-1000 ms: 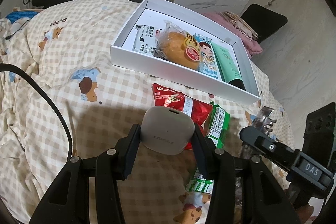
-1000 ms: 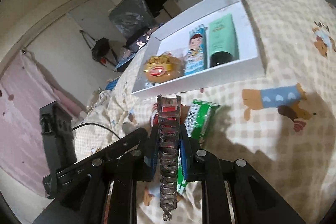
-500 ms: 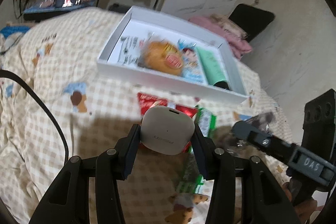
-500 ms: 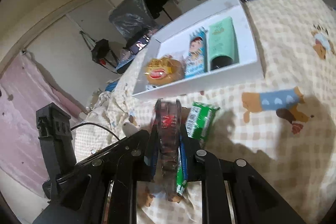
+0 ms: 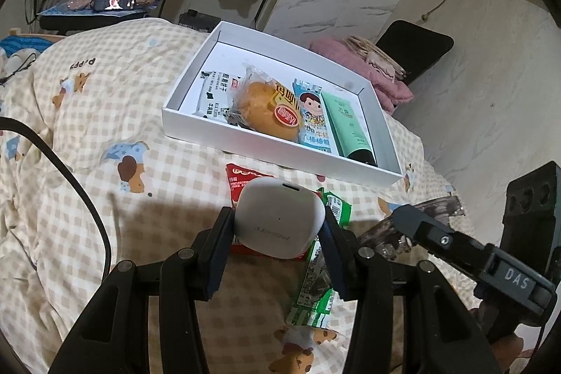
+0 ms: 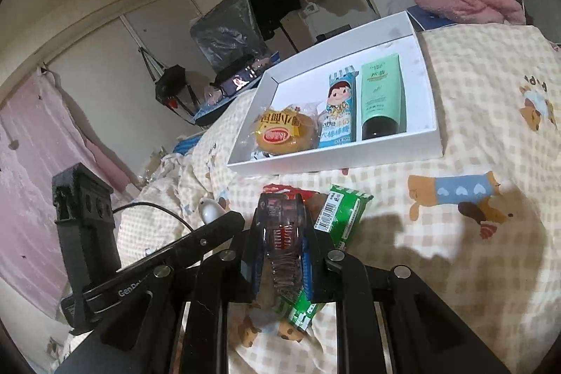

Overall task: Organize objects
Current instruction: 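Carry the white case and comb over the white tray with both tools, then lower the comb and white case into the tray and open both tools, then withdraw both tools from the tray, then move the left tool down onto the red snack bag and close it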

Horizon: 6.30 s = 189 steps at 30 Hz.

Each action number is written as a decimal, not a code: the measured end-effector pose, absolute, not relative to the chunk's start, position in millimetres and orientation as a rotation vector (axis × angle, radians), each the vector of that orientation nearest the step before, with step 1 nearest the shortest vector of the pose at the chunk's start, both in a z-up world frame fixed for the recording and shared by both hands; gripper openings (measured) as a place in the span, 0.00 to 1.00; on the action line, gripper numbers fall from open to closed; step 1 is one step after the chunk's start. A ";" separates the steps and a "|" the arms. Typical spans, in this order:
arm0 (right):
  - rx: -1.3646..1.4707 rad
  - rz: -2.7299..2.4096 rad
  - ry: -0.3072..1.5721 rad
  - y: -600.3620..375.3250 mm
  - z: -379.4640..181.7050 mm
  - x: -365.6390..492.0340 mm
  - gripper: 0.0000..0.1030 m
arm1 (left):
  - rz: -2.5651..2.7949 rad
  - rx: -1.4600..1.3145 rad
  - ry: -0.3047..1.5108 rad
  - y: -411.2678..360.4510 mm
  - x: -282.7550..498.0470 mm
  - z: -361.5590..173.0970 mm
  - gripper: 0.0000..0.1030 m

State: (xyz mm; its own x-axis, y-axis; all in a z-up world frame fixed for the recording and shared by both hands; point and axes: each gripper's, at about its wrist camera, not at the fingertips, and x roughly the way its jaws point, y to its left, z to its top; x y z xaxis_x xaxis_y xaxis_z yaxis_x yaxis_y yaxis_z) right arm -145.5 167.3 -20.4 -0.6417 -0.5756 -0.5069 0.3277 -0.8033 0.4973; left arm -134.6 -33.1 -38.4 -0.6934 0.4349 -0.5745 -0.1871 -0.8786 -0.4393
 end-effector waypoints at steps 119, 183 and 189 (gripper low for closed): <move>0.556 -2.738 -0.365 175.7 105.7 -157.5 0.99 | 2.676 -0.719 -0.483 -51.0 -150.2 55.0 0.81; 1.067 -2.631 -0.227 169.3 14.6 -143.9 0.99 | 2.496 -1.092 -0.554 -38.1 -144.9 -50.9 0.50; 1.106 -2.622 -0.228 169.5 11.1 -146.6 0.99 | 2.494 -1.196 -0.474 -23.5 -156.9 -67.5 0.60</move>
